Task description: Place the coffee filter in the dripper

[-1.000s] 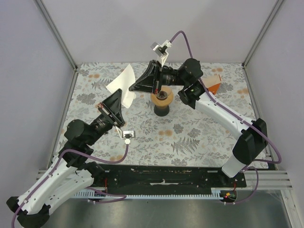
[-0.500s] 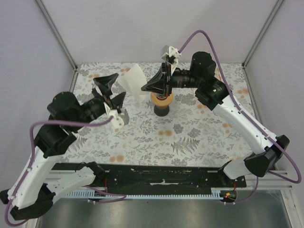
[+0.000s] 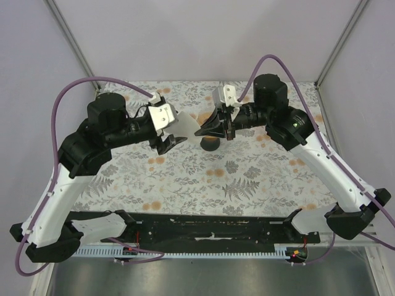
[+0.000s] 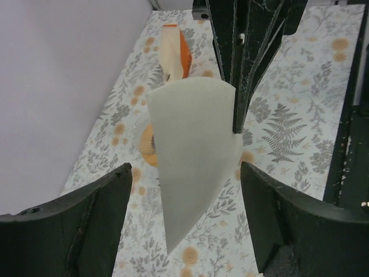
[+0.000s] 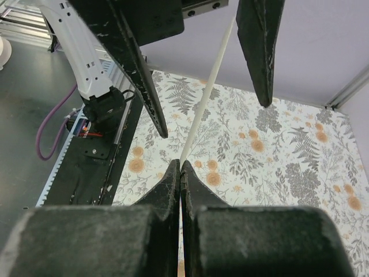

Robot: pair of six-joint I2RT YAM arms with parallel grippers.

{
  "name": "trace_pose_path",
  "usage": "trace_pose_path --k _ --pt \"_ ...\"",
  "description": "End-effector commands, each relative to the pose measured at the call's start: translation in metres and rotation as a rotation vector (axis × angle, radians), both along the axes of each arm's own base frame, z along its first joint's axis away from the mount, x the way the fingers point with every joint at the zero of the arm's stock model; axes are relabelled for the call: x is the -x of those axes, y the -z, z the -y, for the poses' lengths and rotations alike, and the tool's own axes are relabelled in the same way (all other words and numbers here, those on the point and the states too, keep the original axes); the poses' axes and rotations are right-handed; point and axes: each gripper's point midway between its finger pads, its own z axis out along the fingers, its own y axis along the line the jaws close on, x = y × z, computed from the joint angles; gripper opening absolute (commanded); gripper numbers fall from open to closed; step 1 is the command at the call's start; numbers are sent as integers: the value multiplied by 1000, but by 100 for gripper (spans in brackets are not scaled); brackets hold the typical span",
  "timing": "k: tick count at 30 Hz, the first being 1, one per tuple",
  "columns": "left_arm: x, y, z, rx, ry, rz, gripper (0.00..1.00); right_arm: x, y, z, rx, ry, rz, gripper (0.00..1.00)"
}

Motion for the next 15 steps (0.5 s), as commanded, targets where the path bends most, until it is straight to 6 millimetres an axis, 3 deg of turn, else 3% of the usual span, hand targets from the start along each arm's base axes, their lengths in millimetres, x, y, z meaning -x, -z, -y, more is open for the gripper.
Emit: trace_pose_path --k 1,4,10,15 --pt "25 -16 12 102 87 -128 79 19 -10 9 -11 -55 75 0" --pt "32 -8 18 94 138 -172 65 21 -16 10 -23 -60 82 0" --pt "43 4 27 95 208 -253 62 27 -24 8 -47 -93 85 0" --pt "45 4 28 92 222 -249 32 31 -25 5 -51 -112 70 0"
